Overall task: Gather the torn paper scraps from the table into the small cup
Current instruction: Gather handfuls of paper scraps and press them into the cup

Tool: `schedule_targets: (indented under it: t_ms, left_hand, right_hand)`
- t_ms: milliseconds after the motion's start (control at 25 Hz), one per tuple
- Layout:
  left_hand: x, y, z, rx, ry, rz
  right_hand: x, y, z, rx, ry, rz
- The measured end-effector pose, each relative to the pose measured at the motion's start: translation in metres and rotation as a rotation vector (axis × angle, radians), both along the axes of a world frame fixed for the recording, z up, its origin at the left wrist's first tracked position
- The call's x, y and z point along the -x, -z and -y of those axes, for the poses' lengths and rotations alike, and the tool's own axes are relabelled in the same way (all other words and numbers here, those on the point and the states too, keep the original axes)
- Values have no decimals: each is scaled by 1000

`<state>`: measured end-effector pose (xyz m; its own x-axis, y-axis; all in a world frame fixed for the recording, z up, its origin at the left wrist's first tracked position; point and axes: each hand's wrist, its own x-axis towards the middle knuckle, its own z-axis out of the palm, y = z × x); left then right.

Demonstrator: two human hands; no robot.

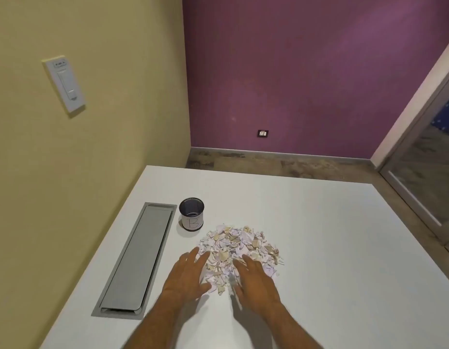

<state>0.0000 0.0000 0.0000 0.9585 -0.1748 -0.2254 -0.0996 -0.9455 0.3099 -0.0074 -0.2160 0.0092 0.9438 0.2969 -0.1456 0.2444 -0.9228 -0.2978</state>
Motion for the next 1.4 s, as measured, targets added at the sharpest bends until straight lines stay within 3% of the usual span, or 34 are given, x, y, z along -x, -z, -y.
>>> schedule_targets:
  t_ms: [200,640,920,1200,1400]
  left_hand:
    - [-18,32,2,-16,-17,-103]
    - [-36,69,2,-89,19,-75]
    - [-47,71,8,149,-109,-54]
    - [-51,68,5,269,-299,-110]
    - [-46,65,-9,407,-410,-70]
  right_hand:
    - [-12,26,-18,79,-120,-145]
    - [-35,55,-31,162,-231,-125]
    - [-43,63,-37,117,-132,-126]
    - [-50,50,-30,-225,172,-193]
    - [-65,21,-33,-703,492,-242]
